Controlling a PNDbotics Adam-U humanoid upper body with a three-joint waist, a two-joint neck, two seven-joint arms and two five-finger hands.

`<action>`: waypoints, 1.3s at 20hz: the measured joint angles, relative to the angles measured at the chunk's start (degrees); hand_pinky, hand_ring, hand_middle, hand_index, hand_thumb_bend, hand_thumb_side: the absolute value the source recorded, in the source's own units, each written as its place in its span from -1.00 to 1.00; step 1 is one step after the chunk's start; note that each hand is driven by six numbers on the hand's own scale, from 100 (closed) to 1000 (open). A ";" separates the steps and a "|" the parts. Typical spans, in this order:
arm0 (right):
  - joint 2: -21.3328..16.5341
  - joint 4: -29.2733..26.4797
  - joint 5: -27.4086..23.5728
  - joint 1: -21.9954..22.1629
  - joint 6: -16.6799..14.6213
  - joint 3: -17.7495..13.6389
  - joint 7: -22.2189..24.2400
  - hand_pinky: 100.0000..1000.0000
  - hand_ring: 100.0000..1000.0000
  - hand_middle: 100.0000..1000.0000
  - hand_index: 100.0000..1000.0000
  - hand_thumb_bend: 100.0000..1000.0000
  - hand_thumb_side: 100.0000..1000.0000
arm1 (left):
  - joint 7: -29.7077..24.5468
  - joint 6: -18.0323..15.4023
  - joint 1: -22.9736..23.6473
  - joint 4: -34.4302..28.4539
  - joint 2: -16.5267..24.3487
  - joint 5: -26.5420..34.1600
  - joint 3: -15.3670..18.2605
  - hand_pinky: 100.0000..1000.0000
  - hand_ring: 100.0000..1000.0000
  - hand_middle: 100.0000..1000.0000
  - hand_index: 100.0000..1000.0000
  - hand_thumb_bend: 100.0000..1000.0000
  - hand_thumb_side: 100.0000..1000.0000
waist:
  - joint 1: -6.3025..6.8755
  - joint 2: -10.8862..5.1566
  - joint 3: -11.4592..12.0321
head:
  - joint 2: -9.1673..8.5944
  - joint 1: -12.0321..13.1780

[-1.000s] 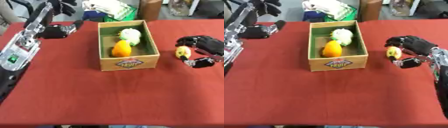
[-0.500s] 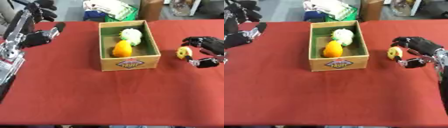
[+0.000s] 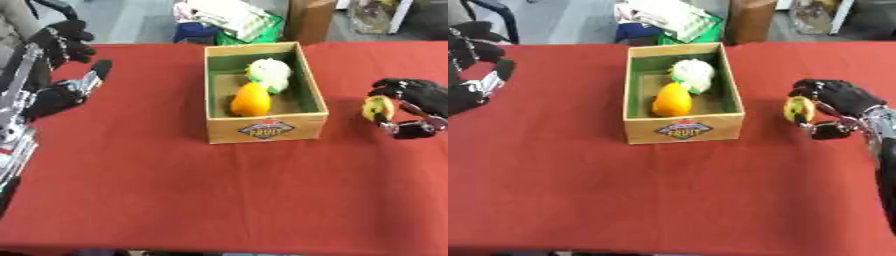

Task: Pick up objects on the table and place them in the box.

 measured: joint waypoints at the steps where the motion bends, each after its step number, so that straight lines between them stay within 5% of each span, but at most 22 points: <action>1: -0.13 0.34 0.24 0.00 0.47 -0.01 -0.28 0.39 0.58 0.71 0.70 -1.00 -0.44 | 0.04 0.03 0.04 0.01 -0.10 -0.02 0.05 0.31 0.26 0.29 0.65 -0.26 -0.52 | -0.01 0.00 0.01 | -0.06 -0.01; 5: -0.16 1.20 0.74 0.00 1.55 -0.01 -1.31 0.23 0.36 0.38 0.48 -1.00 -0.48 | 0.10 0.08 0.24 0.05 -0.44 -0.11 0.06 0.30 0.26 0.29 0.65 -0.28 -0.51 | -0.04 0.00 0.01 | -0.24 -0.02; 7: -0.16 1.24 0.88 0.00 1.87 0.00 -1.81 0.18 0.28 0.07 -0.25 -1.00 -0.56 | 0.10 0.08 0.40 0.16 -0.47 -0.23 0.06 0.30 0.26 0.29 0.65 -0.28 -0.51 | -0.04 0.00 0.01 | -0.24 -0.02; 11: -0.16 1.06 1.07 0.02 1.97 0.01 -4.19 0.15 0.26 -0.03 -0.71 -1.00 -0.62 | 0.09 0.08 0.45 0.37 -0.81 -0.44 0.05 0.30 0.25 0.29 0.65 -0.30 -0.51 | -0.03 -0.02 0.01 | -0.24 -0.03; 16: -0.15 -0.43 0.64 0.02 0.13 0.01 -7.07 0.09 0.18 -0.06 -0.83 -1.00 -0.66 | 0.09 0.09 0.80 0.39 -0.95 -0.49 0.05 0.30 0.25 0.29 0.65 -0.30 -0.51 | -0.01 -0.03 0.00 | -0.25 -0.03; 26: 1.70 -9.27 -7.77 -4.75 -8.43 1.56 -6.20 0.08 0.17 -0.02 -0.82 -1.00 -0.71 | 0.05 0.16 1.04 0.72 -0.98 -0.42 0.05 0.30 0.25 0.28 0.65 -0.30 -0.51 | -0.31 -0.67 0.98 | -0.26 -0.04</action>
